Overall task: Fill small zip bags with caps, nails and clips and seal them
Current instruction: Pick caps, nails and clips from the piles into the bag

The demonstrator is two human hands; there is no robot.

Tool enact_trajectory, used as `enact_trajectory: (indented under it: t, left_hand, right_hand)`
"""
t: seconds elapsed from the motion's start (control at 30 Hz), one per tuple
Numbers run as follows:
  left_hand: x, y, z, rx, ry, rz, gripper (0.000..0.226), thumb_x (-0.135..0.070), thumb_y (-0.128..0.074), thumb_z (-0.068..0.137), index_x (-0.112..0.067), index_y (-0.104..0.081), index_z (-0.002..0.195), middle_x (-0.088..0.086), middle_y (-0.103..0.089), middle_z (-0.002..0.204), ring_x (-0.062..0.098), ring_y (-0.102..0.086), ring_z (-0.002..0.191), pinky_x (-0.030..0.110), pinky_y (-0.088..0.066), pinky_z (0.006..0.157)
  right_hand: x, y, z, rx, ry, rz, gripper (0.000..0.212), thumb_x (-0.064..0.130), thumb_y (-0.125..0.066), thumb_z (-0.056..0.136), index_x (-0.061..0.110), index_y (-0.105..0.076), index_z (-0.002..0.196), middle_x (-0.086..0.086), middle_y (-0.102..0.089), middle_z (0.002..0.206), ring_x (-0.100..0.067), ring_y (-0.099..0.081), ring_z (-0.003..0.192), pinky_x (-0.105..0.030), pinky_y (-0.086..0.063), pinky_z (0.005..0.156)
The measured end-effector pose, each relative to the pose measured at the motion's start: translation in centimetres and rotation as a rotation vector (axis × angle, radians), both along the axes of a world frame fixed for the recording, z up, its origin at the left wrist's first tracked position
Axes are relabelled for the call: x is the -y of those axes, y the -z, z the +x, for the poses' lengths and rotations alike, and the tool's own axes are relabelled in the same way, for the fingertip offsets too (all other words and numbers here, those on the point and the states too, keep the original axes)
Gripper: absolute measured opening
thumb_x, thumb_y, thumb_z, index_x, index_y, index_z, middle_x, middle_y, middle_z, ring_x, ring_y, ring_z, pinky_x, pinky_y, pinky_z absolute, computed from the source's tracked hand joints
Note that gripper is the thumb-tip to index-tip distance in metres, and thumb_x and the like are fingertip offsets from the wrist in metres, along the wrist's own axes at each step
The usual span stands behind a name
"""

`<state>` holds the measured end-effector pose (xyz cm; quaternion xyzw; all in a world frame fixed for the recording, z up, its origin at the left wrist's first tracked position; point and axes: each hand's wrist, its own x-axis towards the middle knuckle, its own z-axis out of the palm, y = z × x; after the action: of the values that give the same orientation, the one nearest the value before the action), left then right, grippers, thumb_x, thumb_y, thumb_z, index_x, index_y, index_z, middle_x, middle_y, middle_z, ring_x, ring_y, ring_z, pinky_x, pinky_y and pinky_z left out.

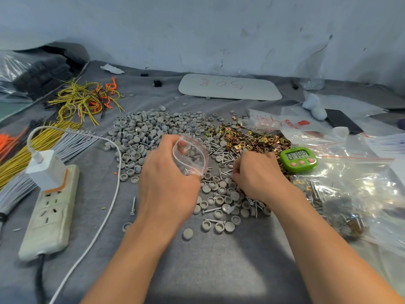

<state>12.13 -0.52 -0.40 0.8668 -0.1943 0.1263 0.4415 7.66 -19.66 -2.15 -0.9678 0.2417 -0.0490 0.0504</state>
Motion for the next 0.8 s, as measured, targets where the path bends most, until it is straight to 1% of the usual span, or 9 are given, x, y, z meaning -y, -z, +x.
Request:
enact_trajectory:
  t: [0.1,0.23,0.4,0.5,0.53,0.6,0.63,0.73,0.8]
  left_hand:
    - [0.1,0.0,0.0,-0.009,0.012,0.005,0.042,-0.021,-0.075,0.08,-0.041,-0.051,0.108,-0.014,-0.063,0.097,0.014,-0.058,0.086,0.029,-0.037,0.064]
    - [0.1,0.0,-0.1,-0.005,0.013,0.006,0.041,-0.021,-0.074,0.079,-0.041,-0.051,0.106,-0.012,-0.064,0.096,0.018,-0.058,0.087,0.034,-0.039,0.07]
    - [0.1,0.2,-0.2,0.009,0.019,0.027,0.044,-0.02,-0.076,0.077,-0.044,-0.047,0.1,-0.016,-0.061,0.091,0.01,-0.055,0.081,0.026,-0.036,0.061]
    - [0.1,0.3,-0.2,0.014,0.022,0.033,0.045,-0.022,-0.077,0.078,-0.046,-0.046,0.1,-0.017,-0.06,0.091,0.003,-0.052,0.08,0.019,-0.033,0.061]
    - [0.2,0.3,-0.2,0.015,0.029,0.035,0.044,-0.023,-0.077,0.079,-0.045,-0.047,0.102,-0.016,-0.06,0.092,0.005,-0.053,0.081,0.021,-0.034,0.061]
    - [0.4,0.3,-0.2,0.029,0.048,0.049,0.042,-0.025,-0.077,0.079,-0.044,-0.048,0.103,-0.015,-0.061,0.094,0.012,-0.054,0.084,0.028,-0.036,0.063]
    - [0.5,0.3,-0.3,0.039,0.06,0.058,0.044,-0.024,-0.077,0.078,-0.044,-0.048,0.104,-0.015,-0.061,0.094,0.011,-0.053,0.083,0.027,-0.036,0.063]
    - [1.1,0.3,-0.6,0.071,0.103,0.087,0.049,-0.025,-0.081,0.075,-0.045,-0.047,0.105,-0.016,-0.058,0.094,0.008,-0.049,0.081,0.013,-0.031,0.066]
    - [1.5,0.4,-0.8,0.074,0.128,0.098,0.049,-0.028,-0.081,0.076,-0.046,-0.046,0.105,-0.017,-0.058,0.094,0.009,-0.051,0.084,0.013,-0.032,0.067]
  right_hand:
    - [0.0,-0.3,0.0,-0.004,0.0,-0.095,0.01,0.02,-0.066,0.09,0.023,-0.07,0.081,0.004,-0.066,0.079,-0.023,-0.061,0.083,-0.044,-0.031,0.1]
    - [-0.9,-0.3,0.4,-0.013,-0.025,-0.139,0.023,0.012,-0.061,0.085,0.021,-0.058,0.065,0.004,-0.053,0.063,-0.016,-0.044,0.061,-0.042,-0.025,0.086]
    - [-0.2,0.0,-0.2,-0.063,-0.018,-0.015,0.013,0.017,-0.06,0.094,0.021,-0.071,0.088,0.002,-0.065,0.082,-0.026,-0.06,0.09,-0.044,-0.029,0.097]
    - [-0.1,-0.4,-0.7,0.012,-0.005,0.077,0.015,0.023,-0.059,0.1,0.023,-0.068,0.088,0.004,-0.067,0.086,-0.022,-0.062,0.091,-0.043,-0.031,0.099]
    - [-0.1,-0.6,-1.0,0.107,0.008,0.176,0.017,0.026,-0.059,0.102,0.026,-0.066,0.087,0.007,-0.067,0.083,-0.017,-0.062,0.085,-0.041,-0.036,0.097]
    - [0.0,-1.0,-1.9,0.332,0.034,0.512,0.02,0.027,-0.062,0.102,0.026,-0.064,0.082,0.013,-0.064,0.072,-0.005,-0.055,0.064,-0.031,-0.045,0.076]
    - [-0.2,-1.3,-2.4,0.429,0.039,0.709,0.021,0.026,-0.063,0.102,0.023,-0.065,0.081,0.015,-0.06,0.067,-0.003,-0.05,0.057,-0.028,-0.043,0.067]
    - [-0.9,-2.6,-3.5,0.591,-0.042,1.188,0.023,0.018,-0.061,0.102,0.021,-0.066,0.081,0.008,-0.053,0.066,-0.009,-0.044,0.063,-0.029,-0.037,0.071]
    - [-1.8,-3.2,-3.7,0.653,-0.107,1.378,0.024,0.012,-0.06,0.102,0.02,-0.07,0.081,0.002,-0.054,0.07,-0.011,-0.046,0.066,-0.027,-0.038,0.072]
